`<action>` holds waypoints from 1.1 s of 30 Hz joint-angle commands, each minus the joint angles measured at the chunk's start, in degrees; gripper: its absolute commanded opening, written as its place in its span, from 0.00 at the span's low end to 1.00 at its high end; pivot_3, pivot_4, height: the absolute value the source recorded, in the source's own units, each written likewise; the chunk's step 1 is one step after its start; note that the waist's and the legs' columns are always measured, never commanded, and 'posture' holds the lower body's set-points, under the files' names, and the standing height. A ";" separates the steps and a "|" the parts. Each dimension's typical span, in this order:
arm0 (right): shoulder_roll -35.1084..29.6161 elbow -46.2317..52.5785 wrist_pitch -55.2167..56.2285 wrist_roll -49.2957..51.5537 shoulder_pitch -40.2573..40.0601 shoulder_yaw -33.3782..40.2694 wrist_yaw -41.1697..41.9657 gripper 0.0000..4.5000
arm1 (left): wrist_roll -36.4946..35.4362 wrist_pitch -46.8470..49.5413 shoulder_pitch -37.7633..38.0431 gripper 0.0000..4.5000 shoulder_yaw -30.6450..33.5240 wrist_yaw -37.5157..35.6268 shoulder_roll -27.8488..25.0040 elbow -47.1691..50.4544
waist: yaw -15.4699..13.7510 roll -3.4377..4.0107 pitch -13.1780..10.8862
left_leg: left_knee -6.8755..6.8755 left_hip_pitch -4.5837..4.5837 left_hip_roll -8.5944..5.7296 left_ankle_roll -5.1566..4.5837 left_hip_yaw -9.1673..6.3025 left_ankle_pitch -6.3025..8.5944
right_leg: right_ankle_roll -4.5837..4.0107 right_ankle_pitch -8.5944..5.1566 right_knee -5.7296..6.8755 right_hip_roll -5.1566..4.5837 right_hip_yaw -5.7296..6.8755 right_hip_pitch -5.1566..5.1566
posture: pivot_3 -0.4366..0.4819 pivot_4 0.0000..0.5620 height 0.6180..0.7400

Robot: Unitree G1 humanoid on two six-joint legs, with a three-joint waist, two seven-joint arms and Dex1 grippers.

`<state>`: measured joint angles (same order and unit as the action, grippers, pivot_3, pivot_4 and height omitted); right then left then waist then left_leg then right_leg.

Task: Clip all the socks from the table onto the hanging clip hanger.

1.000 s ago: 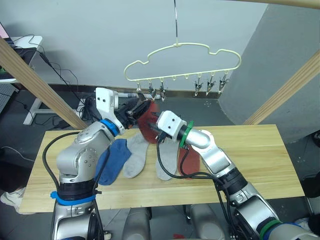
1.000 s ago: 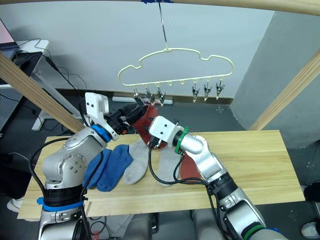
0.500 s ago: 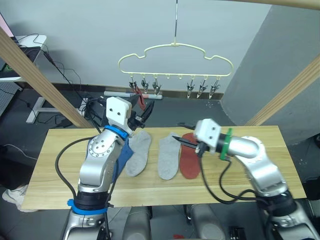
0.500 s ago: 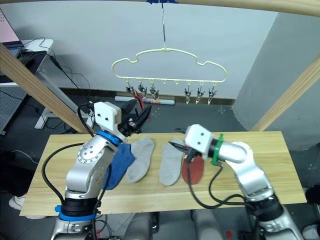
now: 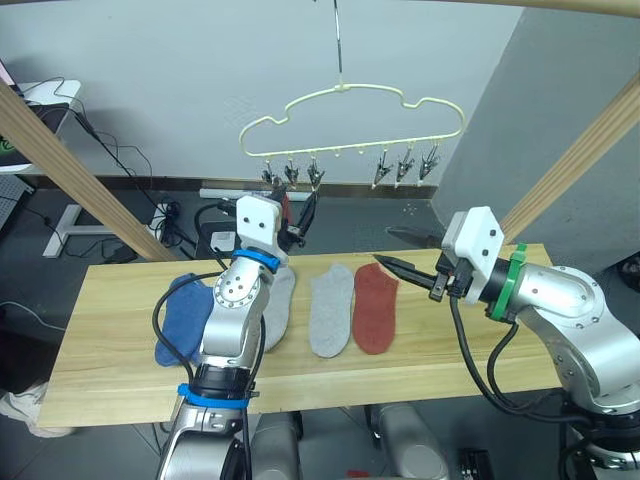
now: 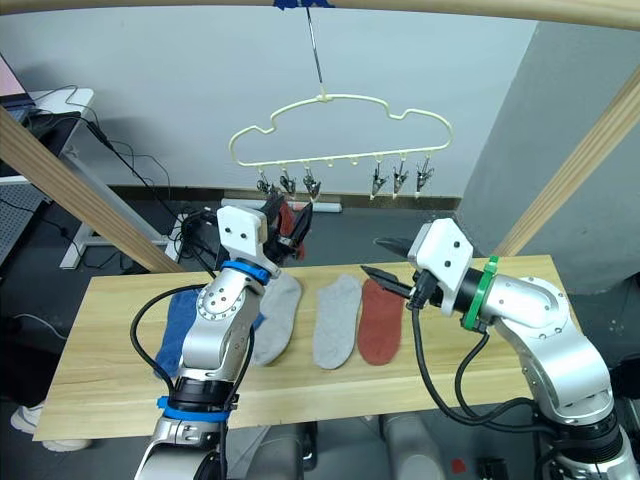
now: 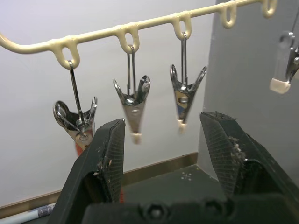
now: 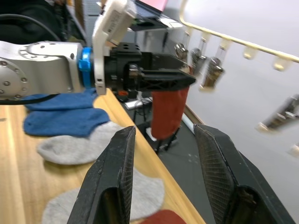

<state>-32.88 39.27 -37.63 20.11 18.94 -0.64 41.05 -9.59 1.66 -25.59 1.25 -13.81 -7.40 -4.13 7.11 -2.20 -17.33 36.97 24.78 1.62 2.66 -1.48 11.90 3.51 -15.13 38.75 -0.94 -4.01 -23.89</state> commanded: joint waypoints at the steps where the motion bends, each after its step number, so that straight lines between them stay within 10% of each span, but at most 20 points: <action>1: -0.76 2.37 0.16 1.82 0.16 1.91 -0.82 0.45 | 1.40 -3.14 -1.90 0.63 0.95 2.01 0.61 -1.01 | 0.27 0.00 0.00 | 0.00 0.00 0.00 0.00 0.00 0.00 | 0.00 0.00 0.00 0.00 -0.01 0.00 | 0.17 0.54 1.00; 33: -2.27 1.85 1.11 3.64 -0.51 1.94 -2.32 0.46 | 2.97 -5.09 -3.81 0.54 3.23 4.41 1.32 -4.25 | 1.22 -0.01 -0.01 | -0.05 0.02 -0.01 0.00 0.04 0.00 | 0.03 -0.02 -0.03 0.00 -0.03 -0.04 | 0.16 0.53 1.00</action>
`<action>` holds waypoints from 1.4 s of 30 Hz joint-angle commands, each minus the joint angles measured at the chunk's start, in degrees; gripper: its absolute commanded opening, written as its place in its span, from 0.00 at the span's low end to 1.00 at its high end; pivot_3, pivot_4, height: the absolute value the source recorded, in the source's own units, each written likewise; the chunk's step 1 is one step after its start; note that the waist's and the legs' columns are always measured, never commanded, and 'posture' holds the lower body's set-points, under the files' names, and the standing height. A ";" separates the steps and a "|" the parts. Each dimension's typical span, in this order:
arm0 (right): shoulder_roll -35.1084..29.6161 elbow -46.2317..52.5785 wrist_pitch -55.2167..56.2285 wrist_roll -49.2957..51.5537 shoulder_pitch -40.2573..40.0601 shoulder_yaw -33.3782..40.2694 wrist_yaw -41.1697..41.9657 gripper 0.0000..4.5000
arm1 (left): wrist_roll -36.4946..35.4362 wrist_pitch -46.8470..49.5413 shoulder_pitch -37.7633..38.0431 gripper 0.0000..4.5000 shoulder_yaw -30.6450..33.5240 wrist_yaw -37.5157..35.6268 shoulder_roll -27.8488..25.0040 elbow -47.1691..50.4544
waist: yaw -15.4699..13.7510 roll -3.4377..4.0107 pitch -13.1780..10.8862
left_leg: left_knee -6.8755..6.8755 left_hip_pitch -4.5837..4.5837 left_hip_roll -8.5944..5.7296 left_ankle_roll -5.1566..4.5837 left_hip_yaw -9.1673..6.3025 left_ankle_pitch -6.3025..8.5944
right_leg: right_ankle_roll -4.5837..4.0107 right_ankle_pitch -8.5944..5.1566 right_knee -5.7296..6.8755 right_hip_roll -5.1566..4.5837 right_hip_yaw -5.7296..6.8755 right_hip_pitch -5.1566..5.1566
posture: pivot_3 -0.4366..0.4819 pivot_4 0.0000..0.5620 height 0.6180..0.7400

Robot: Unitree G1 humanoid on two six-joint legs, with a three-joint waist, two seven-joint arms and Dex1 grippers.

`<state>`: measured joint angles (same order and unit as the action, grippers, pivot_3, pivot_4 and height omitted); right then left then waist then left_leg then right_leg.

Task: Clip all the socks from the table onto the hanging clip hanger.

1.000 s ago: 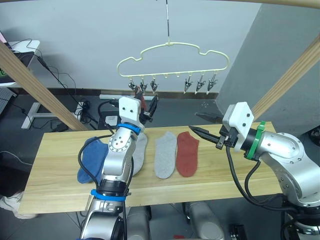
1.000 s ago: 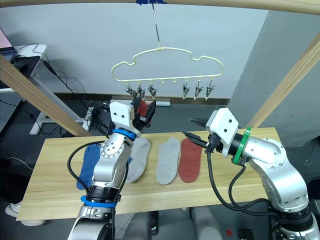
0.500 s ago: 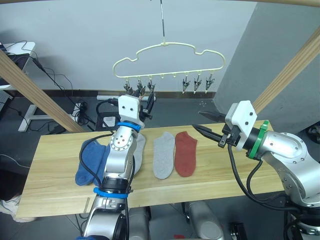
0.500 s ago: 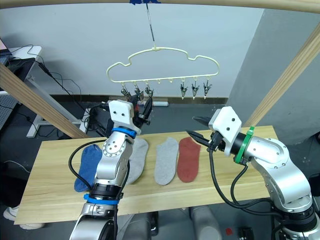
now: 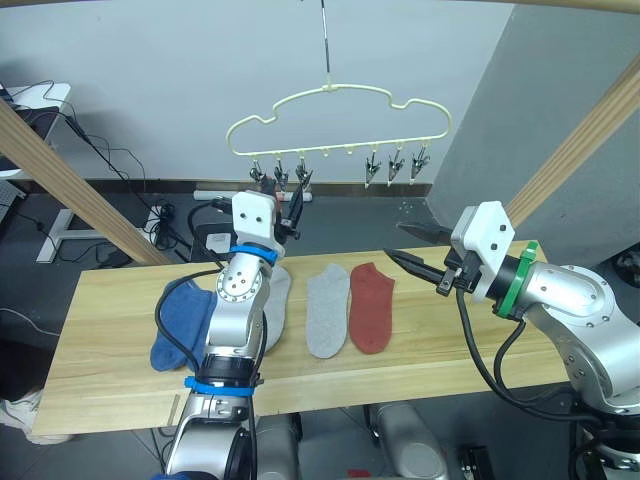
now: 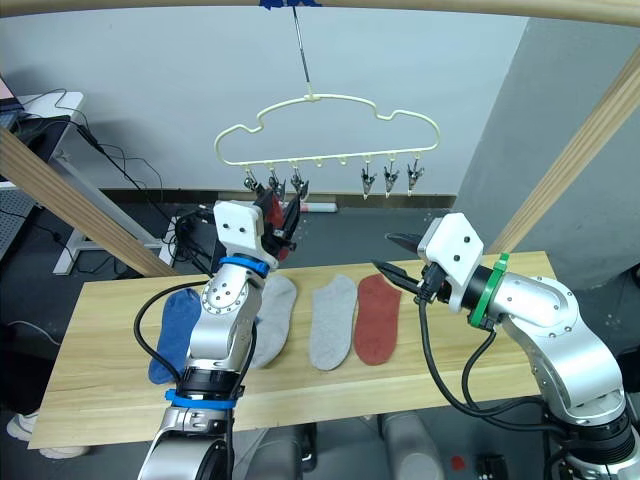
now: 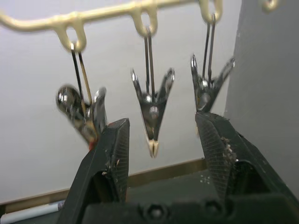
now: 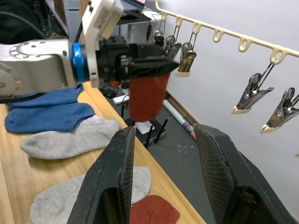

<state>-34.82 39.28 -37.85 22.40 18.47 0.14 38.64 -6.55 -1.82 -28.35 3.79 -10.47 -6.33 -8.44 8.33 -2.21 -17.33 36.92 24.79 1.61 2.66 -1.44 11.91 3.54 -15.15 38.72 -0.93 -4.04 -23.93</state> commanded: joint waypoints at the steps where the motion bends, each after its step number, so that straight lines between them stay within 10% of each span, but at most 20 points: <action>1: -0.37 1.88 1.31 1.50 -0.02 1.17 0.08 0.46 | -0.04 -1.78 -1.27 0.54 0.96 1.47 0.34 -0.04 | 0.01 0.00 0.00 | 0.00 0.00 0.00 0.00 0.00 0.00 | 0.00 0.00 0.00 0.00 0.00 0.00 | 0.16 0.53 1.00; 35: 0.07 2.83 -1.86 13.28 1.24 2.47 -1.60 0.46 | 0.06 -2.17 -5.34 0.54 1.40 2.12 0.25 -2.05 | 0.02 -0.01 -0.01 | -0.04 0.02 0.01 0.00 0.01 0.00 | 0.01 0.00 -0.04 0.01 -0.01 -0.03 | 0.17 0.53 1.00; 42: -0.40 2.68 -1.66 13.82 1.14 2.35 -1.71 0.46 | 0.35 -2.87 -5.33 0.13 1.09 1.54 -0.33 -1.74 | 0.00 -0.01 -0.01 | -0.04 0.02 0.01 0.00 0.01 0.00 | 0.01 0.00 -0.05 0.01 -0.01 -0.03 | 0.17 0.53 1.00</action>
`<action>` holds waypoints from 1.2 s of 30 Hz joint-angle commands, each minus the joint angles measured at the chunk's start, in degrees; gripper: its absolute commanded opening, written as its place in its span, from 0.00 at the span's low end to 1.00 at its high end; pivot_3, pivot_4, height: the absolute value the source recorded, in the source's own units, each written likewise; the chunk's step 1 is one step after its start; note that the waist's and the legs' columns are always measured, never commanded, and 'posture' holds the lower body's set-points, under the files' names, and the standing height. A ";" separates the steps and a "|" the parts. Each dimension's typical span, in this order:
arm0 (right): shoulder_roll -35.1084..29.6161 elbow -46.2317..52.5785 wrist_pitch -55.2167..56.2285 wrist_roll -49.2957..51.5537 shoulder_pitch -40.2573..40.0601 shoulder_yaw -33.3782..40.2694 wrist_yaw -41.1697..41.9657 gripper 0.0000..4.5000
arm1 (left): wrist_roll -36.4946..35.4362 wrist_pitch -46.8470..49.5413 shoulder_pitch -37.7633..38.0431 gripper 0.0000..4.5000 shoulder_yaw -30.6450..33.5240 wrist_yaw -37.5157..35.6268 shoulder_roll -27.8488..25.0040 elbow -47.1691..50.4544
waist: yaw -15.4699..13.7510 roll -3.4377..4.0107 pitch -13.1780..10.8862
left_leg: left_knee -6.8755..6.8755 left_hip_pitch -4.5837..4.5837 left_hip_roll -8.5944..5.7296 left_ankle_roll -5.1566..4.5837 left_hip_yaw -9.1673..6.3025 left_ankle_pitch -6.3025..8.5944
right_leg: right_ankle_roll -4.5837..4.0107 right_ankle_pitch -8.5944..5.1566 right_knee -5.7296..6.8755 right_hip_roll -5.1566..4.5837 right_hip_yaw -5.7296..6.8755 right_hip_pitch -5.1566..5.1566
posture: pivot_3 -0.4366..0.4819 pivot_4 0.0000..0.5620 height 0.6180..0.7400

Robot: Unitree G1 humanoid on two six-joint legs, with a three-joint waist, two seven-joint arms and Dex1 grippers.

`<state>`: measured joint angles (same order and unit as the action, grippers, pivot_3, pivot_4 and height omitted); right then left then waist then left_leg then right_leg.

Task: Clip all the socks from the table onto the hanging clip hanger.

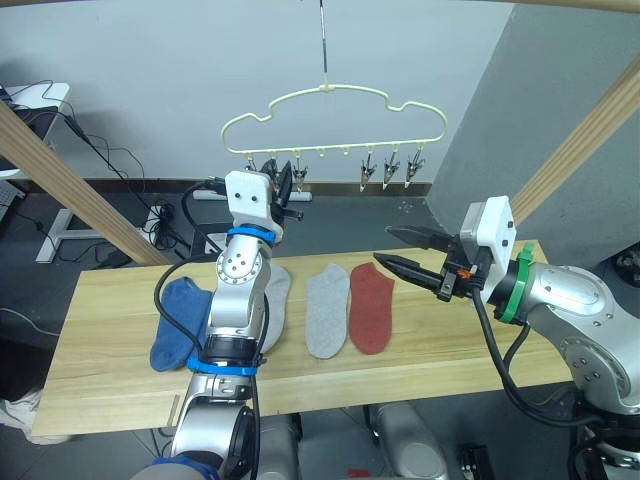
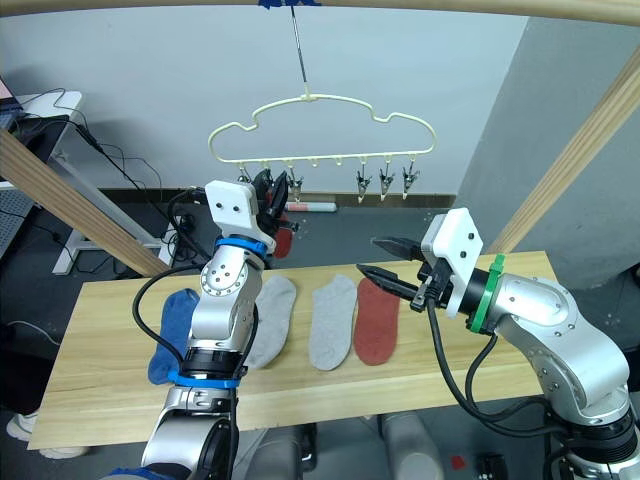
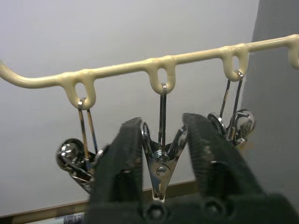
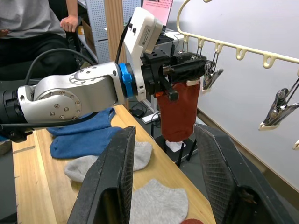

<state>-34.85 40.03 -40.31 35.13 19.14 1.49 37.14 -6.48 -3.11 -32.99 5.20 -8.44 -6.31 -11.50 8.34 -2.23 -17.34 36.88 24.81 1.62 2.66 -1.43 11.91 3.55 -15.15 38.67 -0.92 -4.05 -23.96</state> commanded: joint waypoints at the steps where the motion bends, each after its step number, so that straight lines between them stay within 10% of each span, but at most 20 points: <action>1: -0.42 1.92 0.78 1.14 0.44 0.97 -0.16 0.46 | 0.37 -1.58 -0.63 0.10 -0.37 -0.51 -0.50 1.45 | 0.00 0.00 0.00 | 0.00 0.00 0.00 0.00 0.00 0.00 | 0.00 0.00 0.00 0.00 0.00 0.00 | 0.17 0.53 1.00; 10: -3.23 -0.43 -0.95 -8.77 -3.40 -7.64 -3.87 0.46 | 0.77 0.43 1.55 0.05 -1.59 -2.67 -2.78 5.03 | -0.02 0.00 0.00 | -0.03 0.00 0.00 0.00 0.00 0.00 | 0.00 0.00 -0.02 0.00 0.00 -0.01 | 0.18 0.53 1.00; 19: 11.79 -17.78 3.44 -25.44 -6.50 -19.78 -20.61 1.00 | -2.18 6.80 2.99 0.05 -2.72 -8.30 -4.85 11.03 | -0.07 0.00 0.00 | -0.03 0.01 0.03 0.01 0.05 -0.01 | 0.00 0.00 0.05 0.00 -0.05 -0.09 | 0.22 0.53 1.00; 33: 31.18 -54.13 16.81 -33.29 1.03 -14.98 -32.31 1.00 | -4.97 12.78 3.40 0.05 -2.75 -11.27 -5.16 14.36 | -0.44 0.01 0.00 | -0.07 0.03 0.03 0.01 0.01 0.00 | -0.06 0.03 0.07 -0.02 -0.02 -0.10 | 0.25 0.52 1.00; 36: 31.59 -57.53 17.84 -33.30 1.44 -13.34 -32.29 0.87 | -5.51 13.99 3.60 0.05 -2.69 -11.69 -5.29 15.02 | -0.38 0.00 0.00 | -0.08 0.03 0.02 0.01 0.02 0.00 | -0.14 0.08 0.07 -0.04 -0.03 -0.09 | 0.26 0.52 1.00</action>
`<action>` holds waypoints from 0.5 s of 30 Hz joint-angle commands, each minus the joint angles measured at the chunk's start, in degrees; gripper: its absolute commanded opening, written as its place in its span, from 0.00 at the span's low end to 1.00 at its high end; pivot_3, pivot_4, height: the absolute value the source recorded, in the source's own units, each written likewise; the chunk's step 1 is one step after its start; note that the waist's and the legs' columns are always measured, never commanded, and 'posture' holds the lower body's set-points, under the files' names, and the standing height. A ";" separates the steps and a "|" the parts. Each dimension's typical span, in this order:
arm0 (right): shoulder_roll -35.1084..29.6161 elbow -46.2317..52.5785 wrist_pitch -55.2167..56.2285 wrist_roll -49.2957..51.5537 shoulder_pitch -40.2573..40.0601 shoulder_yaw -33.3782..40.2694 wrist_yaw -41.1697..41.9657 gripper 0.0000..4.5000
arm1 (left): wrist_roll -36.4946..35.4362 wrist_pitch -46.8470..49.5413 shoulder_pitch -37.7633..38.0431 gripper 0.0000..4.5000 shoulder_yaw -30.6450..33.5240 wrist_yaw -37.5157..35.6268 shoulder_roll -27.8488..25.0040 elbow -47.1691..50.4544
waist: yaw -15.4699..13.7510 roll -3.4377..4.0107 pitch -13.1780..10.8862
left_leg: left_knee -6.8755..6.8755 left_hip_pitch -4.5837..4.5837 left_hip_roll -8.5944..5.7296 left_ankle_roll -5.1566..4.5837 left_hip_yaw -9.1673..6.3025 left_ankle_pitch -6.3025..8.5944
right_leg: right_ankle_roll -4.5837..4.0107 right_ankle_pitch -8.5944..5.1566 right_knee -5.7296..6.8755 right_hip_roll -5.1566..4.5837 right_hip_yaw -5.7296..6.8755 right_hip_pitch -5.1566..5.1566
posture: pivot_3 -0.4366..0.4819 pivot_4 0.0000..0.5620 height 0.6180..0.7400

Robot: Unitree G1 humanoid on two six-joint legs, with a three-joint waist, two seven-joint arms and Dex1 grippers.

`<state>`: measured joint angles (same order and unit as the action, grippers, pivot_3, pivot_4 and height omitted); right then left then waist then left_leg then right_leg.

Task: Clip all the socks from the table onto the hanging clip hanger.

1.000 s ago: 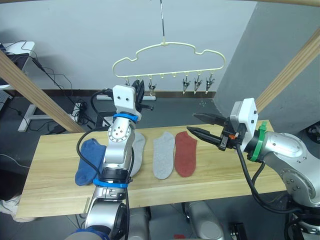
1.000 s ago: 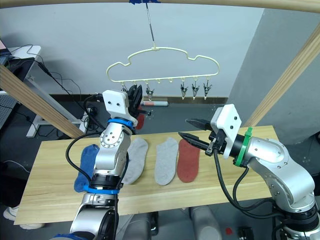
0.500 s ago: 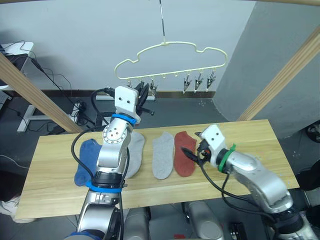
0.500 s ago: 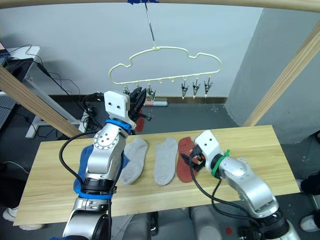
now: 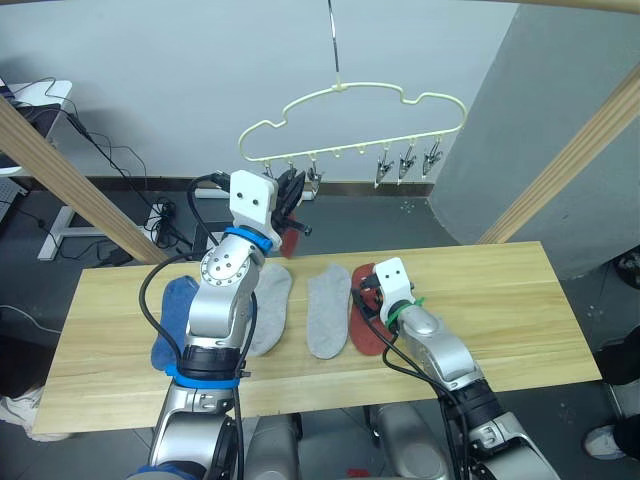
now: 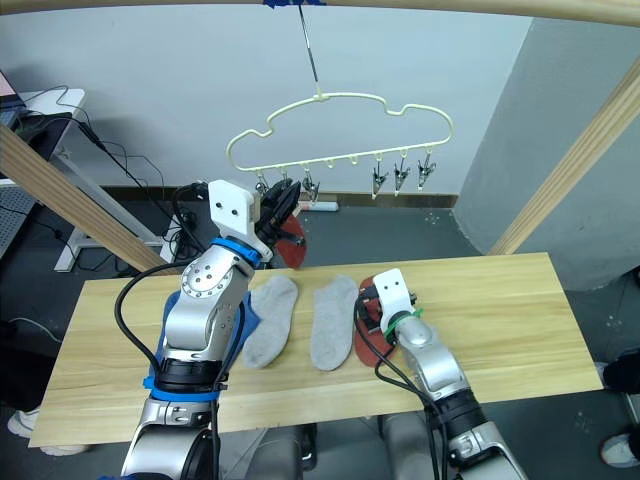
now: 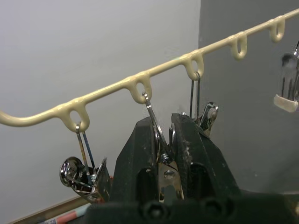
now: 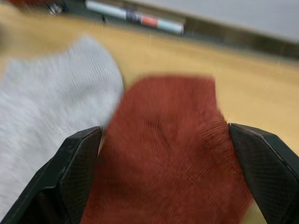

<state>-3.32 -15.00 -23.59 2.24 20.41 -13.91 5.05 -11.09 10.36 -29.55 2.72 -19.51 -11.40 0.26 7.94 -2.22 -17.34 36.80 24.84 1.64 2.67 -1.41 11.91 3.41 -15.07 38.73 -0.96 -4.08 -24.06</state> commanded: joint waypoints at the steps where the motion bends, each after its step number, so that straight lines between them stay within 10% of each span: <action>1: 0.05 -2.93 1.28 -0.41 0.18 2.37 0.14 0.79 | -1.35 1.15 0.18 0.05 -0.03 -0.76 -0.25 3.52 | 0.00 0.00 0.00 | 0.01 0.00 0.00 0.00 0.00 0.00 | 0.01 -0.01 0.01 0.00 0.00 0.00 | 0.26 0.51 1.00; 11: -4.05 4.06 3.25 -3.36 -1.02 -1.16 8.37 0.00 | -8.36 8.88 -0.73 0.05 1.89 -3.43 -1.15 6.49 | -0.05 0.00 0.00 | 0.07 -0.02 0.00 0.01 -0.03 -0.01 | 0.12 -0.07 0.12 0.03 0.01 0.00 | 0.26 0.52 1.00; 15: -9.39 13.18 8.25 -6.90 0.62 -5.93 14.85 0.00 | -12.65 13.47 -1.87 0.05 3.80 -3.93 -1.48 7.45 | 0.04 0.02 -0.01 | 0.06 -0.01 -0.01 0.00 0.00 0.00 | 0.13 -0.07 0.11 0.02 -0.01 -0.02 | 0.25 0.53 1.00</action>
<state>-12.05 -7.60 -19.09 -3.27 19.57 -17.94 17.10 -21.23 22.54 -30.19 5.64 -22.76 -12.68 4.51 7.98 -2.20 -17.36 36.86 24.83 1.63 2.68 -1.43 11.90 3.54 -15.15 38.85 -0.94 -4.08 -24.08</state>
